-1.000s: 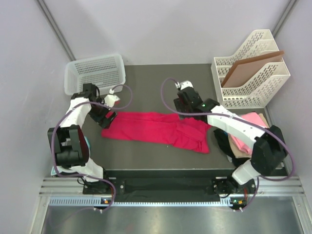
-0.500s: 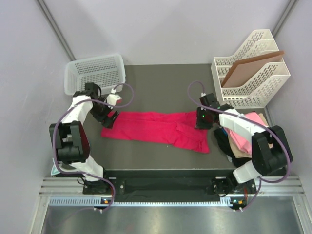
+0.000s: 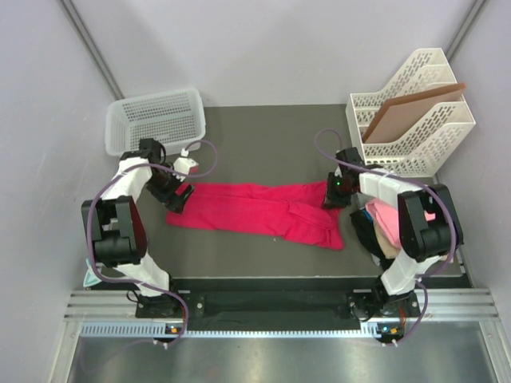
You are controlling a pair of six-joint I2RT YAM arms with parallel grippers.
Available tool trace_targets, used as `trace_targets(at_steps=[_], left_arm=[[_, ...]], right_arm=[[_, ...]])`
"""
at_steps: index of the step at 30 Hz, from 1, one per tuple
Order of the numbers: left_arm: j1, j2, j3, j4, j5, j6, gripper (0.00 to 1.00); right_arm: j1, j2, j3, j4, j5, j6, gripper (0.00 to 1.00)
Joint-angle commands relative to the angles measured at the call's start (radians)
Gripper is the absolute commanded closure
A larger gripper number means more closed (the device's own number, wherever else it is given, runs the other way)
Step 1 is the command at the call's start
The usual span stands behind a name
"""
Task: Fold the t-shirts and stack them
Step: Fold the other side of the tshirt into a rectangle
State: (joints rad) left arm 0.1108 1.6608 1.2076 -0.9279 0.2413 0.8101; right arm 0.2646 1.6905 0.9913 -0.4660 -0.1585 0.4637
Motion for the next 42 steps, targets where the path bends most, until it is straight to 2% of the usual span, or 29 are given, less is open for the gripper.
trace_targets(at_steps=[1,3,7,10,15,22,31,42], left_arm=[[0.004,-0.050,0.026,-0.002,0.012,0.004,0.04],[0.004,-0.050,0.036,-0.009,0.023,-0.002,0.04],[-0.016,-0.058,0.046,-0.012,0.035,-0.015,0.03],[-0.034,-0.058,0.030,-0.006,0.026,-0.019,0.03],[-0.040,-0.058,0.001,0.014,0.006,-0.015,0.03],[-0.040,-0.065,-0.026,0.027,-0.014,-0.009,0.04],[-0.040,-0.081,-0.052,0.041,-0.030,0.003,0.04],[-0.042,-0.091,-0.111,0.073,-0.051,0.014,0.04]], right_arm=[[0.005,-0.081,0.067,-0.017,0.244,-0.066,0.72],[0.005,-0.144,0.102,-0.059,0.272,-0.076,0.68],[0.005,-0.254,0.095,-0.102,0.235,-0.056,0.61],[0.007,-0.356,0.029,-0.103,0.170,-0.031,0.58],[0.041,-0.419,-0.126,-0.074,0.093,0.013,0.58],[0.056,-0.381,-0.247,-0.005,0.030,0.044,0.57],[0.062,-0.324,-0.247,0.052,-0.004,0.059,0.58],[0.071,-0.315,-0.223,0.044,0.020,0.047,0.62]])
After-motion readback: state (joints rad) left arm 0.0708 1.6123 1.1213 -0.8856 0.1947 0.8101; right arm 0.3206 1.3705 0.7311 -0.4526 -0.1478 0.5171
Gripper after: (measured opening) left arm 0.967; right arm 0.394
